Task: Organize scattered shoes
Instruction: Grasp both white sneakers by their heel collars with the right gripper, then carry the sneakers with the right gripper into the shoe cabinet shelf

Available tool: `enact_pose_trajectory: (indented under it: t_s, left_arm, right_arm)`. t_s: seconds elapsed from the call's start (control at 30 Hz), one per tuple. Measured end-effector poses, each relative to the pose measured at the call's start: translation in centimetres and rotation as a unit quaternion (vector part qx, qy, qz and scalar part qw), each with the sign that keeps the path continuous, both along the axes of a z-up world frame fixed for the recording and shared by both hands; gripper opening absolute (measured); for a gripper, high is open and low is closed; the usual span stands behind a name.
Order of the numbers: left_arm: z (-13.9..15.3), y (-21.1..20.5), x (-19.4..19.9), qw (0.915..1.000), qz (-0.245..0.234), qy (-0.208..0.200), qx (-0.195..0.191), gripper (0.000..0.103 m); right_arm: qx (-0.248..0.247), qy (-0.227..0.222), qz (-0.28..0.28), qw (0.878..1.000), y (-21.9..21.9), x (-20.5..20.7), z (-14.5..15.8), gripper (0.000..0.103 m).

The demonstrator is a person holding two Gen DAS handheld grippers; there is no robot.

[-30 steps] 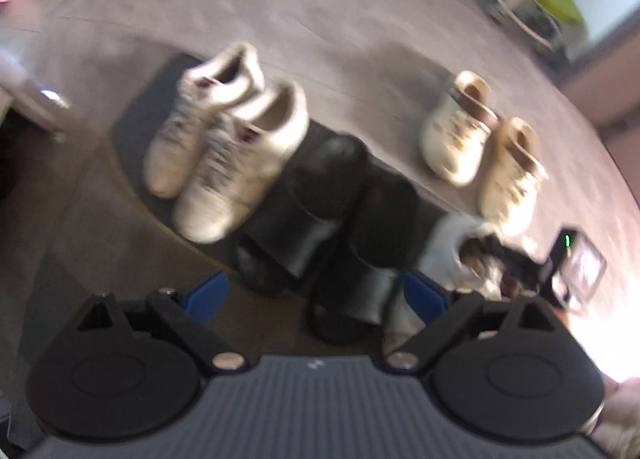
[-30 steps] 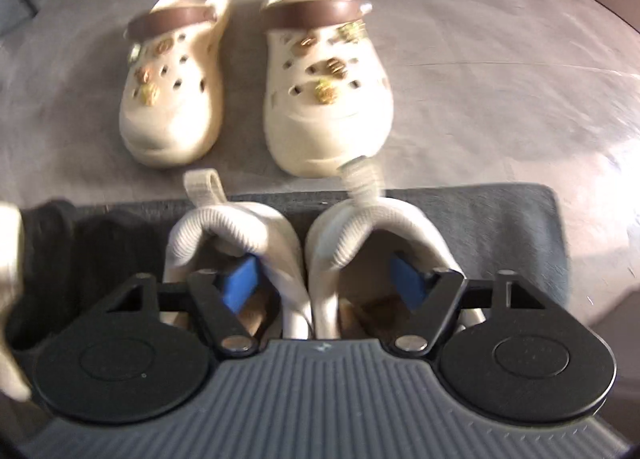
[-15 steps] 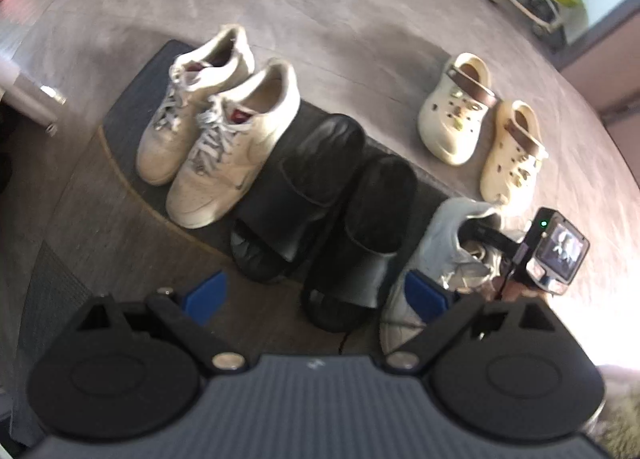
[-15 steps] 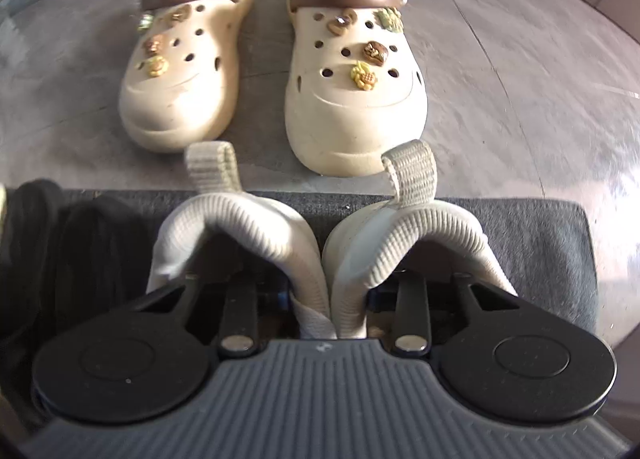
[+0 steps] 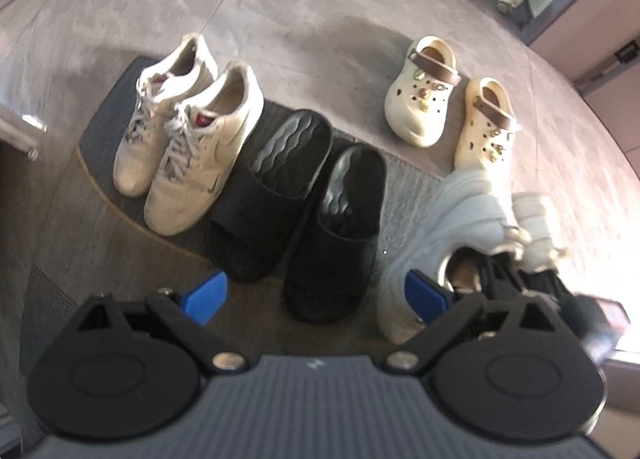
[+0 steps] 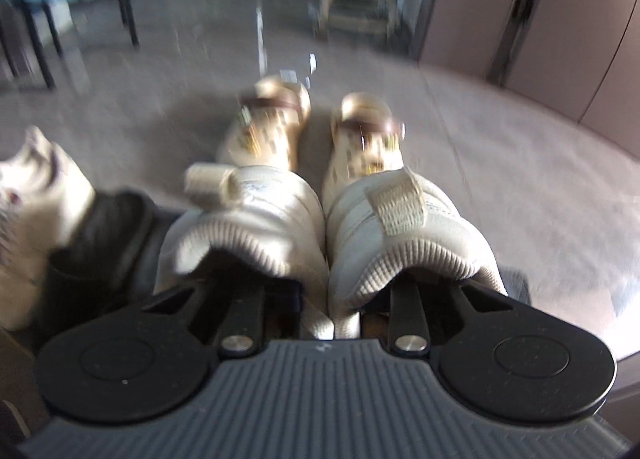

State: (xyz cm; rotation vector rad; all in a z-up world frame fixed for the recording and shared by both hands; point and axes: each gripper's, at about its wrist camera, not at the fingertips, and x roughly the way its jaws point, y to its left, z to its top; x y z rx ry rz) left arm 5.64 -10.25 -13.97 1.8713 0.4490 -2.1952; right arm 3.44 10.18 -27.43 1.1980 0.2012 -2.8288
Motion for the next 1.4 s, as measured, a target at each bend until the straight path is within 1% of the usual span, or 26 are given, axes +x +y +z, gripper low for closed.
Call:
enact_pose_trajectory:
  t_s: [0.07, 0.13, 0.23, 0.33, 0.37, 0.43, 0.5, 0.57, 0.63, 0.7, 0.77, 0.83, 0.9, 0.93, 0.97, 1.0, 1.03, 1.07, 1.1, 1.17, 1.23, 1.27, 1.37, 1.4]
  left_arm:
    - [0.3, -0.3, -0.1, 1.0000, 0.004, 0.005, 0.000, 0.097]
    - [1.5, -1.0, 0.2, 0.9995, 0.015, 0.025, -0.013, 0.097]
    - [3.2, -2.0, 0.7, 0.9974, 0.032, 0.055, -0.034, 0.097]
    - [5.3, -3.2, 1.9, 0.9941, 0.057, 0.082, -0.044, 0.097]
    - [6.1, -3.7, 2.5, 0.9927, 0.066, 0.090, -0.046, 0.097]
    - [7.6, -4.5, 3.5, 0.9895, 0.085, 0.106, -0.049, 0.097]
    - [9.1, -5.4, 4.6, 0.9857, 0.103, 0.122, -0.053, 0.097]
    - [11.3, -7.2, 5.8, 0.9812, 0.132, 0.130, -0.055, 0.097]
    - [13.5, -8.6, 8.0, 0.9762, 0.162, 0.131, -0.060, 0.097]
    - [15.6, -9.9, 10.6, 0.9699, 0.194, 0.129, -0.070, 0.097]
    - [17.5, -11.1, 13.4, 0.9617, 0.228, 0.128, -0.082, 0.097]
    - [19.4, -12.3, 16.2, 0.9523, 0.261, 0.127, -0.094, 0.097]
    - [21.3, -13.5, 19.0, 0.9415, 0.294, 0.126, -0.105, 0.097]
    - [22.3, -14.1, 20.4, 0.9357, 0.311, 0.125, -0.111, 0.097]
    - [23.2, -14.7, 21.8, 0.9295, 0.327, 0.124, -0.117, 0.097]
    - [24.2, -15.3, 23.2, 0.9230, 0.343, 0.123, -0.123, 0.097]
    - [25.0, -16.7, 25.0, 0.9188, 0.353, 0.124, -0.127, 0.097]
    - [25.7, -17.3, 26.2, 0.9149, 0.361, 0.125, -0.132, 0.097]
    - [26.3, -17.7, 27.5, 0.9115, 0.368, 0.126, -0.134, 0.097]
    - [27.2, -18.4, 30.4, 0.8999, 0.391, 0.126, -0.146, 0.097]
    - [28.1, -19.0, 33.4, 0.8874, 0.414, 0.127, -0.157, 0.097]
    - [28.4, -19.5, 35.0, 0.8820, 0.426, 0.123, -0.159, 0.097]
    - [29.4, -20.3, 40.2, 0.8671, 0.454, 0.111, -0.173, 0.097]
    - [29.7, -20.5, 42.0, 0.8622, 0.461, 0.107, -0.180, 0.097]
  right_arm:
    - [-0.015, 0.036, 0.000, 0.999, 0.0, 0.9, 2.4, 0.028]
    - [-0.026, 0.068, 0.000, 0.997, -0.1, 1.5, 4.9, 0.028]
    - [-0.039, 0.088, 0.009, 0.995, -0.3, 1.1, 8.1, 0.028]
    - [-0.045, 0.089, 0.039, 0.994, -1.0, 0.5, 11.6, 0.028]
    - [-0.045, 0.086, 0.056, 0.994, -1.4, 0.3, 13.1, 0.028]
    - [-0.045, 0.080, 0.077, 0.993, -2.0, 0.1, 14.6, 0.028]
    - [-0.045, 0.070, 0.110, 0.990, -3.0, 0.2, 17.2, 0.028]
    - [-0.045, 0.059, 0.150, 0.986, -4.5, 0.6, 20.3, 0.028]
    - [-0.046, 0.052, 0.180, 0.981, -5.8, 1.3, 22.6, 0.028]
    - [-0.047, 0.041, 0.219, 0.974, -7.5, 2.5, 25.5, 0.028]
    - [-0.045, 0.028, 0.268, 0.962, -10.0, 4.0, 29.0, 0.028]
    - [-0.046, 0.017, 0.301, 0.952, -12.1, 5.4, 31.3, 0.028]
    - [-0.050, 0.005, 0.352, 0.935, -15.3, 6.9, 34.5, 0.028]
    - [-0.052, 0.003, 0.367, 0.929, -16.2, 7.4, 35.3, 0.028]
    - [-0.055, 0.002, 0.390, 0.919, -17.6, 8.2, 36.6, 0.028]
    - [-0.057, 0.001, 0.404, 0.913, -18.7, 8.9, 37.6, 0.028]
    - [-0.060, 0.000, 0.427, 0.902, -20.5, 10.1, 39.2, 0.028]
    - [-0.062, -0.001, 0.446, 0.893, -22.1, 11.3, 40.6, 0.028]
    - [-0.063, -0.002, 0.453, 0.889, -22.7, 11.7, 41.3, 0.028]
    - [-0.071, -0.005, 0.489, 0.869, -26.5, 14.2, 44.2, 0.028]
    - [-0.078, -0.003, 0.512, 0.856, -28.8, 16.0, 45.6, 0.028]
    - [-0.082, -0.001, 0.526, 0.847, -30.1, 17.1, 46.4, 0.028]
    - [-0.098, 0.002, 0.573, 0.814, -36.1, 21.9, 49.0, 0.028]
    - [-0.099, 0.003, 0.580, 0.809, -37.0, 22.6, 49.2, 0.028]
